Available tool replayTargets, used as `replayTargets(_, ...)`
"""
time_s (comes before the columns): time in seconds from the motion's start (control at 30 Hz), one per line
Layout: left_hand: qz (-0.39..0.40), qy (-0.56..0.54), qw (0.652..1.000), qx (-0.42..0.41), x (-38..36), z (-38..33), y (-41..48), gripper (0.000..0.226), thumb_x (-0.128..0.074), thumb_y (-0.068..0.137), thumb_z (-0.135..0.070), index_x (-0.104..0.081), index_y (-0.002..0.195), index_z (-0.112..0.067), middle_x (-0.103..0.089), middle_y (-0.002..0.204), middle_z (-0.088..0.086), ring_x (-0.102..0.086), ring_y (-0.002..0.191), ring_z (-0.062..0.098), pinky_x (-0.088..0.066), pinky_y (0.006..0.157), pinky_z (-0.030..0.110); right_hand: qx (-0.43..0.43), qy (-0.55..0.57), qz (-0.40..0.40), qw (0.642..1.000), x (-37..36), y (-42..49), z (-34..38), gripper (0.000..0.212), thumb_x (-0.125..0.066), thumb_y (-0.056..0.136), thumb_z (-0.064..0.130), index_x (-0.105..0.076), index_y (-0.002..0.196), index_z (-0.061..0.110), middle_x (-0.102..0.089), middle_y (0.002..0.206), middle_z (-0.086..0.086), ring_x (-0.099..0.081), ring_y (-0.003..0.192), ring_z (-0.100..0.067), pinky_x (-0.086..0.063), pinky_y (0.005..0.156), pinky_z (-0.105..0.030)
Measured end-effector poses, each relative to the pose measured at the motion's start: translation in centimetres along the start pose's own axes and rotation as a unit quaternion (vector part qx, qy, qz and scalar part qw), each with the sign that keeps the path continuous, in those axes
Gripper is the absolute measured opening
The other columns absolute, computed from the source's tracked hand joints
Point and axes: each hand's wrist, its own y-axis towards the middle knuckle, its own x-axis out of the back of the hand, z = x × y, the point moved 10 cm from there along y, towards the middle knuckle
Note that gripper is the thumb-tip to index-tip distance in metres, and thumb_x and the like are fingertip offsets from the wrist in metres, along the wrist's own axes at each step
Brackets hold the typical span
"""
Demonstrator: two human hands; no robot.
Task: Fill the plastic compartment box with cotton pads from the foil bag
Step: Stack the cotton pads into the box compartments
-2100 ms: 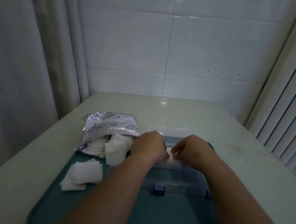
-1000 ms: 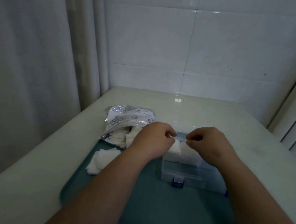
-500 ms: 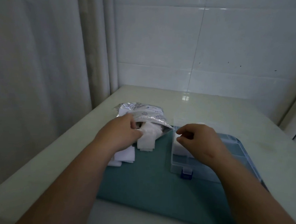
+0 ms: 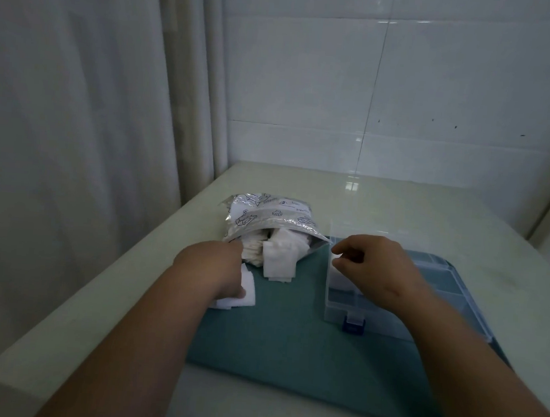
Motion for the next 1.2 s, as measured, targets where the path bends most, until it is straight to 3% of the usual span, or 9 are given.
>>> replayTargets(0.37,0.056,-0.064,0.996,-0.001,-1.3,-0.1,1.2,0.066,-0.07,0.083,-0.041,-0.041,0.136,-0.014,-0.055,0.134,0.006,-0.055,0.118,0.024,-0.046,0.093,0.032,0.002,0.001,-0.003,1.0,0.1,0.1,-0.2,0.021,-0.064,0.09,0.03,-0.07,0.109,0.028,-0.063,0.088,0.01,-0.061,0.085,-0.009,-0.046,0.077,-0.022)
replayTargets(0.5,0.073,-0.065,0.995,-0.006,-1.5,0.4,1.5,0.05,-0.071,0.08,-0.047,-0.054,0.113,-0.014,-0.062,0.117,0.003,-0.059,0.1,0.02,-0.045,0.079,0.029,0.002,-0.002,-0.004,1.0,0.1,0.1,-0.2,0.022,-0.064,0.089,0.033,-0.07,0.109,0.027,-0.064,0.089,0.009,-0.061,0.086,-0.009,-0.046,0.077,-0.023)
replayTargets(0.57,0.08,-0.057,0.995,-0.008,-1.6,0.5,1.7,0.042,-0.071,0.08,-0.05,-0.055,0.096,-0.015,-0.061,0.1,0.001,-0.057,0.088,0.018,-0.043,0.073,0.027,0.001,-0.001,-0.004,1.0,0.1,0.1,-0.2,0.022,-0.064,0.089,0.034,-0.07,0.11,0.027,-0.064,0.089,0.009,-0.06,0.086,-0.009,-0.046,0.078,-0.023)
replayTargets(0.63,0.081,-0.049,0.995,-0.005,-1.5,0.6,1.6,0.042,-0.07,0.08,-0.053,-0.053,0.091,-0.015,-0.06,0.097,0.004,-0.055,0.084,0.019,-0.043,0.073,0.027,0.0,0.001,-0.004,1.0,0.1,0.1,-0.3,0.022,-0.064,0.089,0.034,-0.07,0.11,0.027,-0.064,0.089,0.009,-0.06,0.085,-0.008,-0.046,0.077,-0.023)
replayTargets(0.73,0.08,-0.05,0.996,-0.002,-1.3,0.8,1.6,0.05,-0.071,0.078,-0.056,-0.059,0.099,-0.012,-0.064,0.105,0.006,-0.06,0.091,0.021,-0.046,0.078,0.028,0.0,0.002,-0.006,1.0,0.1,0.1,-0.2,0.021,-0.064,0.089,0.035,-0.071,0.108,0.027,-0.065,0.09,0.008,-0.061,0.086,-0.009,-0.047,0.078,-0.023)
replayTargets(0.87,0.09,-0.08,0.993,-0.011,-1.6,0.6,1.4,0.056,-0.073,0.077,-0.054,-0.061,0.108,-0.009,-0.059,0.098,0.003,-0.058,0.088,0.019,-0.046,0.075,0.027,0.001,0.0,-0.003,1.0,0.0,0.1,-0.2,0.021,-0.063,0.089,0.037,-0.071,0.105,0.028,-0.067,0.091,0.009,-0.061,0.085,-0.008,-0.049,0.078,-0.025)
replayTargets(0.97,0.073,-0.095,0.992,-0.038,-1.3,0.0,1.3,0.051,-0.074,0.075,-0.051,-0.058,0.107,-0.014,-0.059,0.102,0.0,-0.058,0.09,0.019,-0.046,0.076,0.03,0.002,0.004,-0.005,1.0,0.0,0.1,-0.3,0.021,-0.063,0.088,0.039,-0.071,0.105,0.029,-0.067,0.091,0.01,-0.06,0.083,-0.005,-0.049,0.077,-0.024)
replayTargets(1.07,0.034,-0.159,0.984,-0.079,0.0,-0.8,0.7,0.043,-0.078,0.073,-0.04,-0.048,0.098,-0.024,-0.053,0.094,-0.007,-0.052,0.084,0.016,-0.04,0.067,0.029,0.004,0.012,-0.01,1.0,0.2,0.1,-0.1,0.02,-0.064,0.088,0.039,-0.071,0.104,0.029,-0.068,0.09,0.01,-0.06,0.082,-0.004,-0.046,0.073,-0.022)
replayTargets(1.2,-0.03,-0.308,0.941,-0.14,3.2,-2.1,-0.3,0.038,-0.079,0.071,-0.034,-0.051,0.096,-0.032,-0.06,0.094,-0.005,-0.053,0.077,0.013,-0.043,0.067,0.03,0.006,0.034,-0.029,0.999,1.0,0.0,-0.1,0.016,-0.064,0.088,0.037,-0.071,0.1,0.03,-0.069,0.088,0.01,-0.062,0.081,-0.003,-0.049,0.072,-0.022)
